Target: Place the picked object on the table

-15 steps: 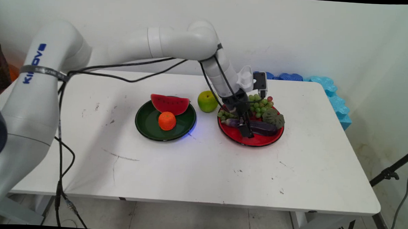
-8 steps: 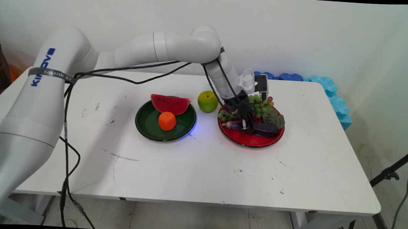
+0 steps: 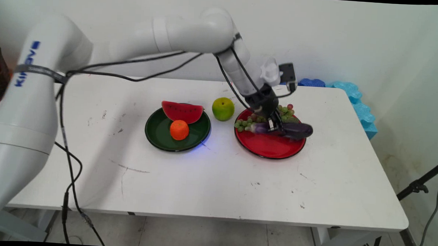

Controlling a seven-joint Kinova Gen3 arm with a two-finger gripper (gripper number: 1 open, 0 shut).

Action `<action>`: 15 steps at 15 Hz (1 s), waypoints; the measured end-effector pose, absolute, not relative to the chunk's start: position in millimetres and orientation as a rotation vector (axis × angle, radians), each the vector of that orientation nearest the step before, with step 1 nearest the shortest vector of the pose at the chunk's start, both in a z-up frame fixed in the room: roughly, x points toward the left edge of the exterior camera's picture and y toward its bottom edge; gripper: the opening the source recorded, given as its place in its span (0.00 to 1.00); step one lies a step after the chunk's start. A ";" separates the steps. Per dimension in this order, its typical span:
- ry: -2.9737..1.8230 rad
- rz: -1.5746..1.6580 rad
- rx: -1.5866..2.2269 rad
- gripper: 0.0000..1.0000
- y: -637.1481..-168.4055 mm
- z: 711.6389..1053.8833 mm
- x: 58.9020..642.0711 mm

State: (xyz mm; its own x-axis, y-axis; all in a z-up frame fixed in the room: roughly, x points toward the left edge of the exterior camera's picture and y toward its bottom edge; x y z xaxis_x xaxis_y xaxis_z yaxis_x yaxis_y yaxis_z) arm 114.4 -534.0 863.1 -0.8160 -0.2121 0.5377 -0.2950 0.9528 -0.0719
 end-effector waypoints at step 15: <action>-2.570 0.195 0.396 0.00 -392.4 909.2 196.0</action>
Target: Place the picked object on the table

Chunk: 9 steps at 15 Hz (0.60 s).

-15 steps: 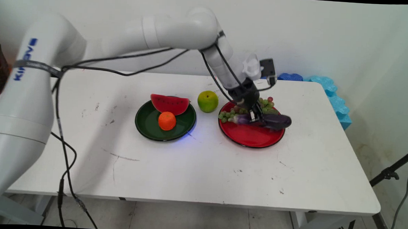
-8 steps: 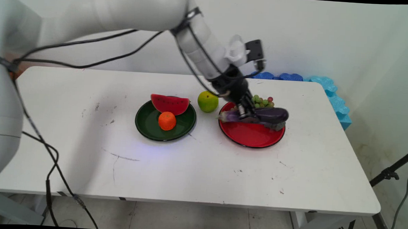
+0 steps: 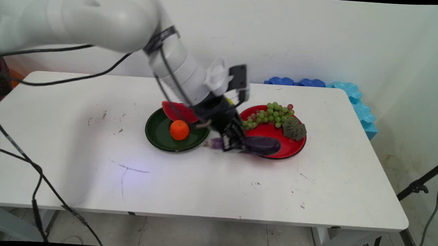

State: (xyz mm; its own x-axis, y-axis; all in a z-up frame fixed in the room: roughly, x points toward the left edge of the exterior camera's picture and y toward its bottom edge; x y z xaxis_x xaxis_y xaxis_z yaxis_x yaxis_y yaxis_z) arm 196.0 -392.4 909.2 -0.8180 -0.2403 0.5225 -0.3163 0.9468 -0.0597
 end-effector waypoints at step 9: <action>-2.605 0.168 0.438 0.00 -354.7 849.2 210.8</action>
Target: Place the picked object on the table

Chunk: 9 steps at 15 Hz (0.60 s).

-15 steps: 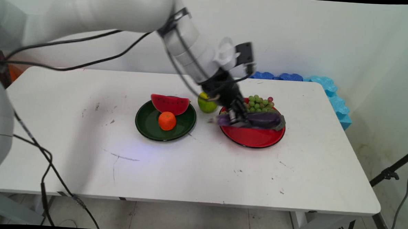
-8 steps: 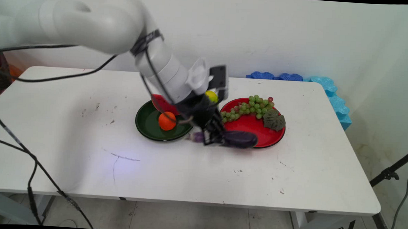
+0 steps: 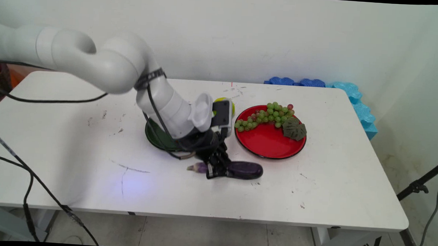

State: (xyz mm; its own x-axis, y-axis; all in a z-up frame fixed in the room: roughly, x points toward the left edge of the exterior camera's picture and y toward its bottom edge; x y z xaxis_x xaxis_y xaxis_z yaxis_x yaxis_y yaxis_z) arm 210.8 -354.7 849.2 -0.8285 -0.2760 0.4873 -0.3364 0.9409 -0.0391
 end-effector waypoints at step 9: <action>-2.618 0.150 0.448 0.00 -335.1 802.7 210.6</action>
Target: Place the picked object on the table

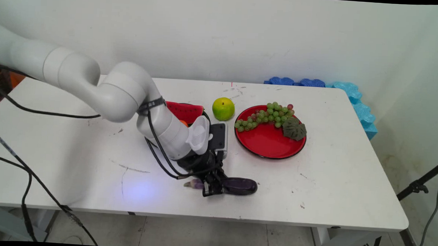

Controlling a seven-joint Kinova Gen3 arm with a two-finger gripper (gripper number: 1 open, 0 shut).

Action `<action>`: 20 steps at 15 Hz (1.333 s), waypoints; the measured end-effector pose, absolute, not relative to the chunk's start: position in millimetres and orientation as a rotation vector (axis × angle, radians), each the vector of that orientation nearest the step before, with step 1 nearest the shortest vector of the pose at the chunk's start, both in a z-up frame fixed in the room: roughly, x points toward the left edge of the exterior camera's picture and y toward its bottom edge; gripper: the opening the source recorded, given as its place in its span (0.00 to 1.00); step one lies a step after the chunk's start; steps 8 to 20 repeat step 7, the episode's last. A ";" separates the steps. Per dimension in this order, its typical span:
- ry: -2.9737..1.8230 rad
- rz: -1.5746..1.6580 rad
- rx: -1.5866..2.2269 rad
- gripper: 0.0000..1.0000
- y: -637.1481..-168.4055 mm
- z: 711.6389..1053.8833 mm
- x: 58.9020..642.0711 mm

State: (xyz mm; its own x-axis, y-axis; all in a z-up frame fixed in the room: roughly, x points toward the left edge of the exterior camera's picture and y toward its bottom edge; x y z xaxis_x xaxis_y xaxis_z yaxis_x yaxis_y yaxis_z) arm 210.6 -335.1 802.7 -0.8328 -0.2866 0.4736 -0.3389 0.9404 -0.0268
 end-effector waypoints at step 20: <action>-2.585 0.175 0.387 1.00 -331.8 814.0 216.5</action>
